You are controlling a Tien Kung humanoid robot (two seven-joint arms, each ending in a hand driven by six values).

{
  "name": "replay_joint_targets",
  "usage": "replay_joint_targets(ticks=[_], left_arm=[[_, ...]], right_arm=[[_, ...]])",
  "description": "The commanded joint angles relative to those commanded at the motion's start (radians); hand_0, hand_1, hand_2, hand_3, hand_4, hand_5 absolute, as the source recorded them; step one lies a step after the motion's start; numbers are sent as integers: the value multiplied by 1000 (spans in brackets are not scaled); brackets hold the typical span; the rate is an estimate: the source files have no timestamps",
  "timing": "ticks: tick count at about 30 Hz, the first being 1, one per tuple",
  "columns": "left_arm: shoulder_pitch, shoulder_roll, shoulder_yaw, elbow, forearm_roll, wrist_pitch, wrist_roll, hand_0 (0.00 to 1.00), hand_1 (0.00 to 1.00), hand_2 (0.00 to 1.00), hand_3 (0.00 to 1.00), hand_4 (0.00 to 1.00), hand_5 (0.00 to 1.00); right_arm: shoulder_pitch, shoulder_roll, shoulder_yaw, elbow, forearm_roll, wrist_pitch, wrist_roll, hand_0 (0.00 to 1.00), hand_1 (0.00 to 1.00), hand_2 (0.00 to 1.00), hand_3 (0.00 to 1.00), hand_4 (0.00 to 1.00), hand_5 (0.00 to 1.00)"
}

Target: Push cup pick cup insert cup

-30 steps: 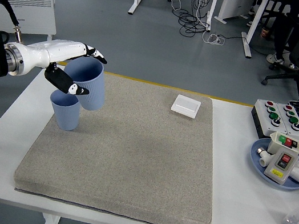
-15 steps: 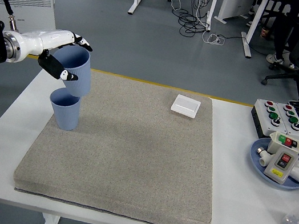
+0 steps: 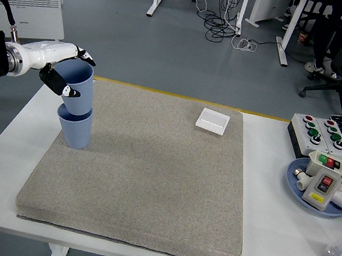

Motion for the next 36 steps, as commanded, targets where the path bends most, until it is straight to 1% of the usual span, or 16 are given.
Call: replay_joint_targets(ticks=[5,12,22,23,24,29,30,35,36], left_arm=[[-2,-7,11,37,-5,4,-13,581,489,475,421,318,2],[-7,-12,22,50,-4,3,-14,585,491,478,423,312,2],[-16,-25,54,88,-9,5,-23,587,496,480,431,315,2],[-16,-26,55,92,-10,5,-25,587,496,480,431,315,2],[-16,-27,55,95,-10,6,-26,593,517,496,450,323,2],[-14,-35,54,112,-11,8,-35,593,517,496,450,323,2],[-14,-36,55,114,-11,8,-35,570,542,525,474,382,2],[-13,-40,54,119,-17,8,-39,570,542,525,474,382,2],[-14,-42,55,121,-18,8,-40,498,576,582,521,599,2]], right_arm=[[0,1,-2,0,4,-1,1,676,585,584,579,108,549],[1,0,-3,0,5,-1,1,676,585,585,579,109,549],[3,1,-3,0,4,-1,1,676,585,584,579,109,548],[3,1,-4,0,4,-1,1,676,585,584,579,109,548],[3,1,-4,0,5,-1,1,676,585,584,579,110,547],[3,1,-5,0,6,-1,2,676,585,584,579,110,547],[3,1,-5,0,6,0,3,675,585,584,579,110,547],[3,1,-5,0,6,-1,6,675,585,584,579,110,547],[3,1,-5,0,5,0,6,675,585,583,579,110,547]])
